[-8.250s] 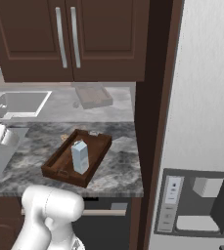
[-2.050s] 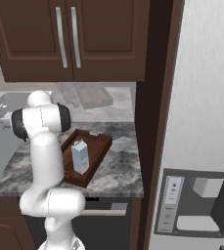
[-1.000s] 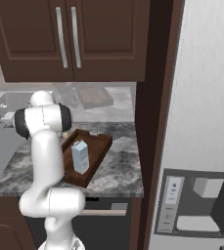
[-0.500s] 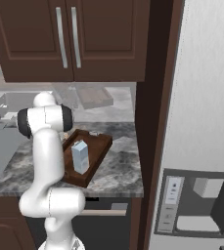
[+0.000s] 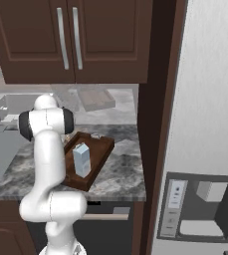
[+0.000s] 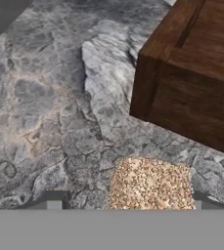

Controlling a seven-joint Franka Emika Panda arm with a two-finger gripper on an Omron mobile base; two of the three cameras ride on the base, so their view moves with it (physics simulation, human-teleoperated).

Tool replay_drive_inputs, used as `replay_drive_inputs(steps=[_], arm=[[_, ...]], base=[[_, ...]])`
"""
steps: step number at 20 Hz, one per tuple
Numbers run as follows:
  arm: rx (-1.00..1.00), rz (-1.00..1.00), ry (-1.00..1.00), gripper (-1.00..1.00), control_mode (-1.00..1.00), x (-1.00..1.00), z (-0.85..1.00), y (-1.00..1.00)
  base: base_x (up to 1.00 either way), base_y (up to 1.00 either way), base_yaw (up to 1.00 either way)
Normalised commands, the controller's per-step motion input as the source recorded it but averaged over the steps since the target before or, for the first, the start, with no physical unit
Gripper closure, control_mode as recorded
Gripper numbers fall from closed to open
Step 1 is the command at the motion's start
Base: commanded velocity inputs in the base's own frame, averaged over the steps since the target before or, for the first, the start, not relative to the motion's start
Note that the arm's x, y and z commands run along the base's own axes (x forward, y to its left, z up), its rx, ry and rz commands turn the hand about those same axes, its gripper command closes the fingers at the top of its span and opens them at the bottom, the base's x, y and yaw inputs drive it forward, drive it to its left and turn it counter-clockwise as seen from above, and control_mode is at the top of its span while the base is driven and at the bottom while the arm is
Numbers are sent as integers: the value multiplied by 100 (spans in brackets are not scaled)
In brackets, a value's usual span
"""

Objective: Take out the milk from the fridge and place it on the tray on the counter. Then take the sugar cube near the tray and place it in the tray.

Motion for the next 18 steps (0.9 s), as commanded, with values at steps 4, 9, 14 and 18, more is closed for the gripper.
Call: replay_drive_inputs(steps=[4,9,14,18], arm=[[-1,0,-7,100,-100,8,-45,4],[0,-2,-2,100,-100,-9,-19,5],[0,-15,-3,100,-100,-54,23,4],[0,-22,-4,100,-100,-60,79,-1]], base=[[0,0,0],[0,0,0],[0,0,0],[0,0,0]])
